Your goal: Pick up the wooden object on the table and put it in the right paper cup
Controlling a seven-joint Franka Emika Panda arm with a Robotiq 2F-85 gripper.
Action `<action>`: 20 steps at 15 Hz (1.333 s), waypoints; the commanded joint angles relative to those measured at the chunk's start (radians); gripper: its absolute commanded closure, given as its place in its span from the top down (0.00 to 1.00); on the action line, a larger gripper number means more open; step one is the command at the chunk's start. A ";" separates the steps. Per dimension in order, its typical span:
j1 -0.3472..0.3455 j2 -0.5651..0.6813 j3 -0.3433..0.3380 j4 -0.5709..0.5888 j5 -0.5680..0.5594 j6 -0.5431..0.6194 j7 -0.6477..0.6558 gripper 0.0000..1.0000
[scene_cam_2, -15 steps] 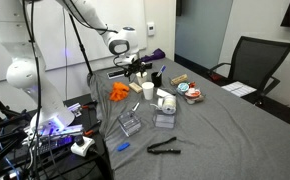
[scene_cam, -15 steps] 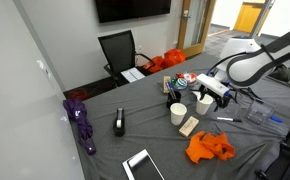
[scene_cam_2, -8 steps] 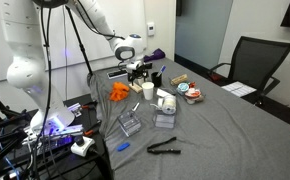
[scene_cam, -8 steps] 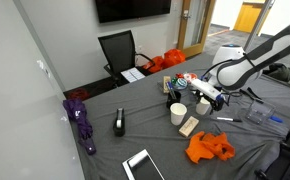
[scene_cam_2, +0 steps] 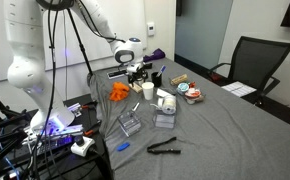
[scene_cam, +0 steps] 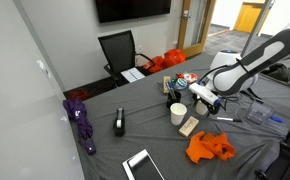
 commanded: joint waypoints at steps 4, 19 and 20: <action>0.029 0.004 -0.021 0.001 0.022 0.017 -0.018 1.00; 0.042 0.169 -0.014 0.052 0.078 0.134 -0.018 1.00; 0.029 0.171 0.005 0.050 0.104 0.154 -0.033 1.00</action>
